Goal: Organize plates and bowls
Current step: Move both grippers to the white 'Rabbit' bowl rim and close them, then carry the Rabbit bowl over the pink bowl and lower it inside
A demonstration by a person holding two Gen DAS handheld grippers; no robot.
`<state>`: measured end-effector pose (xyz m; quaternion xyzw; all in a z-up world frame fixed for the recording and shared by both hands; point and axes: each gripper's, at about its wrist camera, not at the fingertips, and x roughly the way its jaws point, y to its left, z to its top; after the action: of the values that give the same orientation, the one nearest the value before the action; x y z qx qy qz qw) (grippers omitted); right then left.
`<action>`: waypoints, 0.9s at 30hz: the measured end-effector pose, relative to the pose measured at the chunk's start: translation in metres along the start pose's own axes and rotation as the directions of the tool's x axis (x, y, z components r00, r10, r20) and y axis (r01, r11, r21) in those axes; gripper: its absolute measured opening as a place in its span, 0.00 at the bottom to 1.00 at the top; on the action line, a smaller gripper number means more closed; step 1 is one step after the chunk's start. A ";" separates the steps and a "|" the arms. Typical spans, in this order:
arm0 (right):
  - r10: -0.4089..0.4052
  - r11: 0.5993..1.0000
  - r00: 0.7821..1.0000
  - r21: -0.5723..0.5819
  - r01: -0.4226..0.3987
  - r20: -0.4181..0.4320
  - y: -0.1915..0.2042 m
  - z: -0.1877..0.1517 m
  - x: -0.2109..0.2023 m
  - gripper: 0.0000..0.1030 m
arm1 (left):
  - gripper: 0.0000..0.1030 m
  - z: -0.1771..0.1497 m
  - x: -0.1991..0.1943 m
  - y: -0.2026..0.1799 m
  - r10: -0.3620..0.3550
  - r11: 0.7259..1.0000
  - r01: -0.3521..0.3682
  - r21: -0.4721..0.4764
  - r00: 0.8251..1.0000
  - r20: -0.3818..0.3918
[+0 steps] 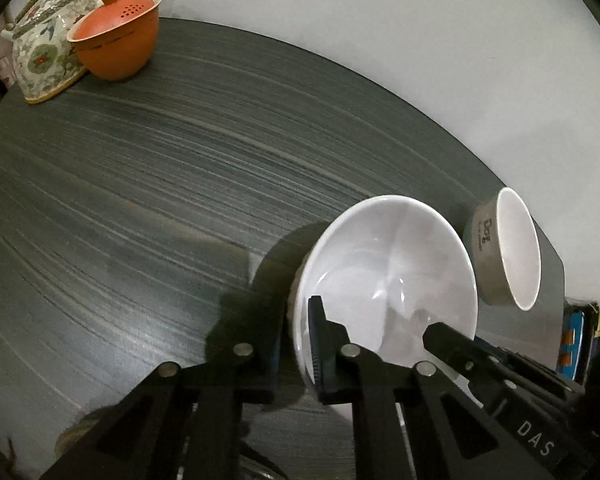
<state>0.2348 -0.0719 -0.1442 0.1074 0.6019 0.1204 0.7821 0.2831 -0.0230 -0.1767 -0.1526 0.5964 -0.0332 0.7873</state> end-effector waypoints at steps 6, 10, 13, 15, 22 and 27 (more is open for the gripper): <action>0.011 1.000 1.000 0.013 -0.011 0.009 -0.001 -0.012 -0.022 0.14 | 0.11 -0.018 -0.027 -0.015 -0.016 0.999 0.015 0.028 1.000 0.026; 0.024 0.999 0.999 0.026 -0.025 0.037 -0.003 -0.025 -0.050 0.14 | 0.11 -0.032 -0.050 -0.030 -0.029 0.998 0.027 0.053 0.998 0.047; 0.017 1.000 0.998 0.024 -0.018 0.067 -0.004 -0.038 -0.073 0.14 | 0.11 -0.044 -0.066 -0.039 -0.033 0.997 0.029 0.070 0.998 0.059; 0.012 1.000 0.996 0.025 -0.015 0.085 -0.004 -0.048 -0.086 0.14 | 0.11 -0.056 -0.077 -0.047 -0.039 0.996 0.033 0.084 0.997 0.066; 0.014 0.998 0.993 0.051 -0.020 0.114 -0.015 -0.090 -0.126 0.14 | 0.11 -0.086 -0.117 -0.061 -0.057 0.991 0.049 0.121 0.996 0.062; 0.002 0.997 0.990 0.074 -0.012 0.139 -0.027 -0.124 -0.150 0.15 | 0.11 -0.119 -0.133 -0.072 -0.070 0.987 0.062 0.149 0.996 0.053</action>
<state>0.0795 -0.1418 -0.0468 0.1466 0.5497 0.0930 0.8171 0.1416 -0.0841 -0.0621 -0.1146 0.5637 -0.0989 0.8120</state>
